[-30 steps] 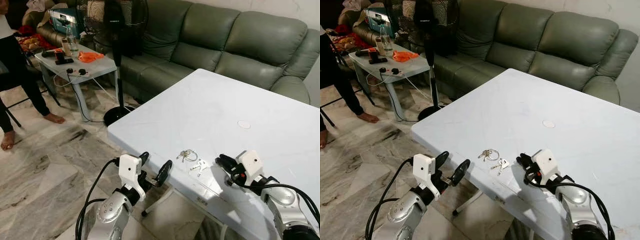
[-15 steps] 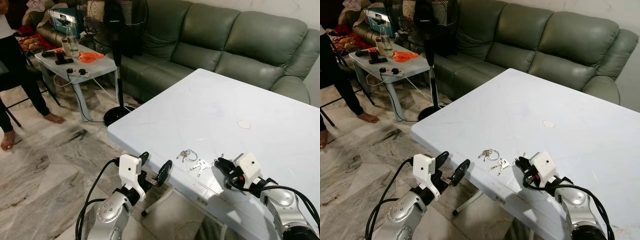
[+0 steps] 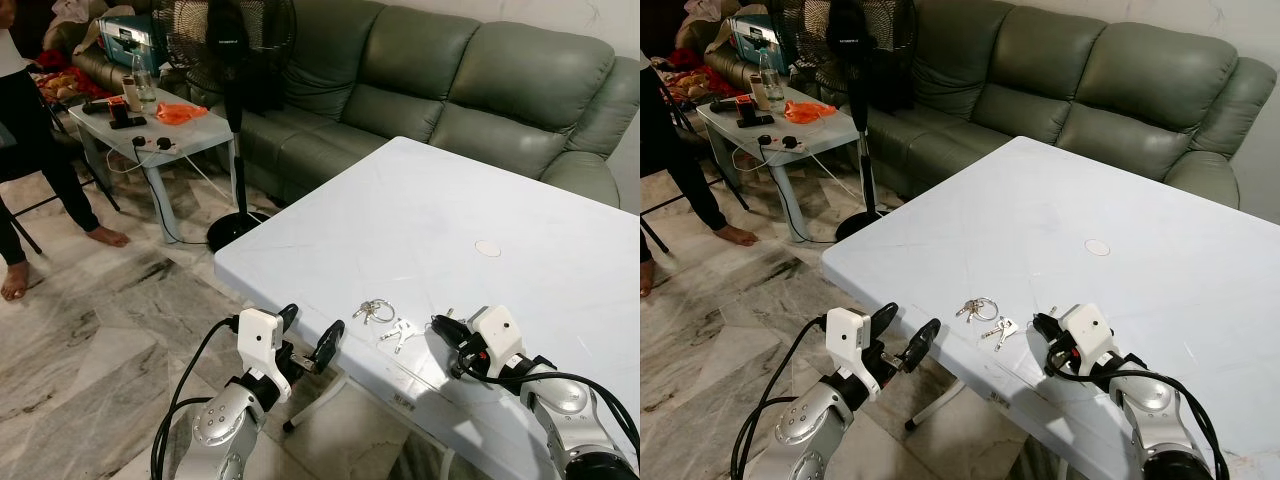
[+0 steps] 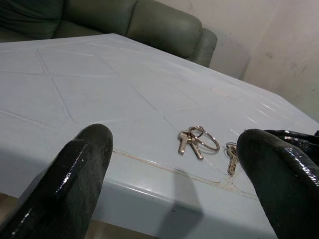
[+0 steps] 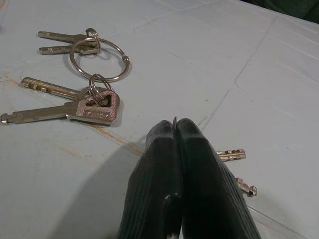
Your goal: Hang keys on a hook
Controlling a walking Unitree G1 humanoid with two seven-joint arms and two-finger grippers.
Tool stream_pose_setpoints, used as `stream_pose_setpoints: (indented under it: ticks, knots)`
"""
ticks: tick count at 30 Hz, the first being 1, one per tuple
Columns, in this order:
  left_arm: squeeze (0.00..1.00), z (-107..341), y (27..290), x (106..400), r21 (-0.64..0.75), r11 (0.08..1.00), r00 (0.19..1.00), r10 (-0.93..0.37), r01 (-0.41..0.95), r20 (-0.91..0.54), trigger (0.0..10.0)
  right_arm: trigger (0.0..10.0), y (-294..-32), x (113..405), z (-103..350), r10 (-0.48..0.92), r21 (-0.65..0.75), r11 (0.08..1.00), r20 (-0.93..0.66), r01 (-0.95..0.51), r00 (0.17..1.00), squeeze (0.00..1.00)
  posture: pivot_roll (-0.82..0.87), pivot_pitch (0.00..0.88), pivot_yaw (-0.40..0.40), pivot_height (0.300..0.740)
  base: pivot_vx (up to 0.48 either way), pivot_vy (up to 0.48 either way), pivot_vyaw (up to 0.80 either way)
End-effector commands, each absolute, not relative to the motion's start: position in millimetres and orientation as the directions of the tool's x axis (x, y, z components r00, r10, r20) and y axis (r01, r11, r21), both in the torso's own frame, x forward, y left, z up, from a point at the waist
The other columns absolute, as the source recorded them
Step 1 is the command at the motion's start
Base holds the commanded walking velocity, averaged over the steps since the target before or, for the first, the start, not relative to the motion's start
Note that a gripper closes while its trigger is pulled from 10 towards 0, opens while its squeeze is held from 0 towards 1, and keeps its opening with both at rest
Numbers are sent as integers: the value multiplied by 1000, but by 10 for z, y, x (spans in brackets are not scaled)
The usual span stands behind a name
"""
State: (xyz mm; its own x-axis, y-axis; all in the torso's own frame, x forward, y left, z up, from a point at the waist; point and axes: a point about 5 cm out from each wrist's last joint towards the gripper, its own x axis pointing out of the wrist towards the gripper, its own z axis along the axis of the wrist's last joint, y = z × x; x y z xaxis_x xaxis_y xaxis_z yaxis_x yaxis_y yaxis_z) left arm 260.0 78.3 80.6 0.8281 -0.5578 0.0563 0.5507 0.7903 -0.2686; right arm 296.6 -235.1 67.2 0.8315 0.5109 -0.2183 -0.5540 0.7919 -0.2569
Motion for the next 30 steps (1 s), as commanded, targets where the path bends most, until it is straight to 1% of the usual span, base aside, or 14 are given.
stream_pose_setpoints:
  ticks: [1,3,9,11,13,16,20,21,22,23,24,25,26,30]
  knots:
    - [0,868,717,2601,-284,782,826,-557,555,82,10000,0,-2408,2982,723,501,-268,798,-203,-540,841,0,-2,24,-71,740,0,0,0]
    - [0,867,716,2598,-284,782,826,-557,555,81,10000,0,-2408,2983,728,498,-257,806,-190,-533,846,0,-1,25,-73,740,0,0,0]
    - [0,871,727,2618,-286,788,834,-546,545,83,10000,0,-2389,3072,877,442,-154,884,-34,-442,896,0,2,22,-76,740,0,0,0]
    - [0,885,741,2656,-281,802,846,-526,527,85,10000,0,-2305,3149,1054,384,-8,922,142,-387,912,0,2,22,-76,740,0,0,0]
    - [0,886,755,2670,-279,807,851,-518,520,86,10000,0,-2275,3164,1076,364,2,930,156,-368,918,0,4,14,-77,740,0,0,0]
    - [0,910,838,2755,-254,839,875,-476,482,89,10000,0,-2152,3196,1180,310,57,941,244,-332,919,0,2,10,-76,740,0,0,0]
    - [0,918,914,2826,-240,867,899,-432,437,78,10000,0,-2098,3202,1212,281,79,947,272,-313,920,0,3,3,-75,740,0,0,0]
    - [0,930,949,2857,-234,876,907,-414,421,82,10000,1804,-2078,3198,1222,264,85,951,276,-297,924,0,4,0,-75,740,0,0,0]
    - [0,950,1012,2911,-237,891,921,-380,388,83,10000,4157,-2052,3190,1242,236,100,956,291,-275,927,0,4,0,-75,740,0,0,0]
    - [0,972,1074,2959,-234,904,934,-348,358,87,10000,4314,-2028,3179,1260,206,113,962,303,-249,931,0,3,0,-74,740,0,0,0]
    - [0,998,1148,3012,-224,921,947,-307,320,91,10000,5490,-2000,3163,1281,168,134,966,316,-220,934,0,3,0,-74,740,0,0,0]
    - [0,998,1148,3012,-224,921,947,-307,320,91,10000,5490,-2000,3163,1281,168,134,966,316,-220,934,0,3,0,-74,740,0,0,0]
    - [0,1015,1182,3042,-220,927,953,-290,303,94,10000,10000,-2003,3152,1293,124,140,974,318,-176,940,0,1,0,-74,740,0,0,0]
    - [0,1097,1282,3106,-210,942,963,-241,261,117,10000,10000,-2002,3085,1288,-2,157,986,312,-50,950,0,-6,0,-70,740,0,0,0]
